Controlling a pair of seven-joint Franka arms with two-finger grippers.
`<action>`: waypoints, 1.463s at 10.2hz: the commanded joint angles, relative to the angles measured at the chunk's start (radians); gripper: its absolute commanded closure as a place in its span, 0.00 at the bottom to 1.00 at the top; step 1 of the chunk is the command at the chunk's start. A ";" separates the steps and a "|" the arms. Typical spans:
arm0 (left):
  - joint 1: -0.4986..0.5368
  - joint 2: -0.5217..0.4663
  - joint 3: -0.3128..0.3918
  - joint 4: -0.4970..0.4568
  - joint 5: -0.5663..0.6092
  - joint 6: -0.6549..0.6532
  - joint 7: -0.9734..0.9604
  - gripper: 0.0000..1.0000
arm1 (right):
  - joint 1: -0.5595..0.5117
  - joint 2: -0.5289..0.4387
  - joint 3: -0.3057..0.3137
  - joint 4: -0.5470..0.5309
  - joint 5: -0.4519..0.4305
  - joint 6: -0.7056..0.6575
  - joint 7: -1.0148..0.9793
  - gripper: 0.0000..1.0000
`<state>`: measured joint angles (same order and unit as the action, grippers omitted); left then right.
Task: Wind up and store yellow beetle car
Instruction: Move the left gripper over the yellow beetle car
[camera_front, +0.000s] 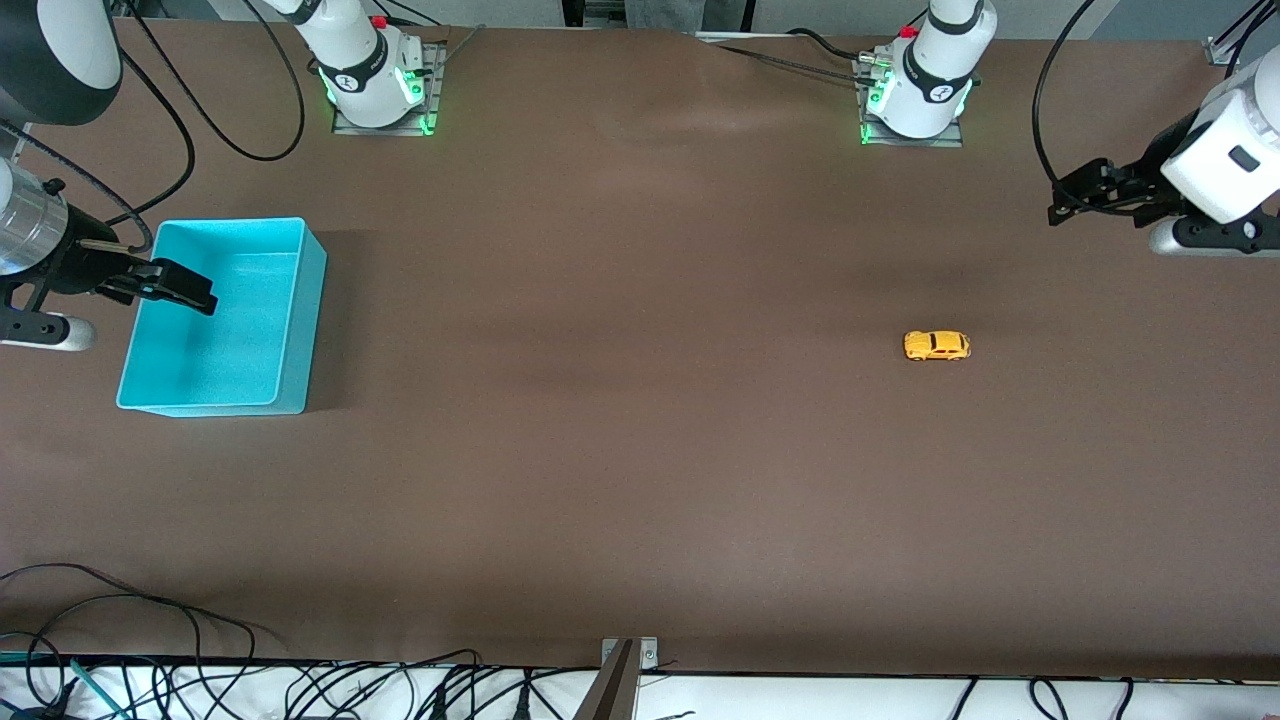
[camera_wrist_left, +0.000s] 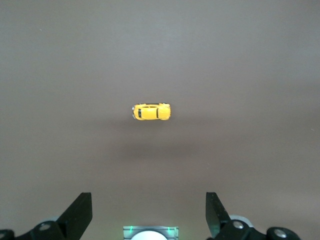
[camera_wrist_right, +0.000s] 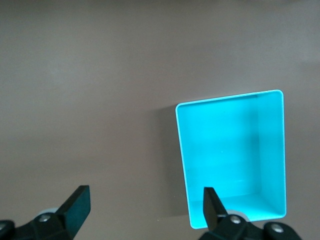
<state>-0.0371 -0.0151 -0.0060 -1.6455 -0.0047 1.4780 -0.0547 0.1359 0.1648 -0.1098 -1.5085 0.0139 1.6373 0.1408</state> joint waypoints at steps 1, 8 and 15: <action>0.003 -0.017 -0.005 -0.098 0.041 0.067 0.003 0.00 | 0.002 -0.007 -0.002 -0.004 -0.008 -0.007 -0.014 0.00; 0.026 0.021 -0.006 -0.218 0.032 0.189 0.002 0.00 | 0.004 -0.007 -0.002 -0.004 -0.006 -0.007 -0.014 0.00; 0.052 0.021 -0.006 -0.517 0.018 0.588 0.006 0.00 | 0.002 -0.008 -0.002 -0.004 -0.006 -0.011 -0.014 0.00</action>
<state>0.0041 0.0239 -0.0034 -2.0899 0.0152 1.9834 -0.0547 0.1359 0.1649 -0.1097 -1.5092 0.0139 1.6372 0.1405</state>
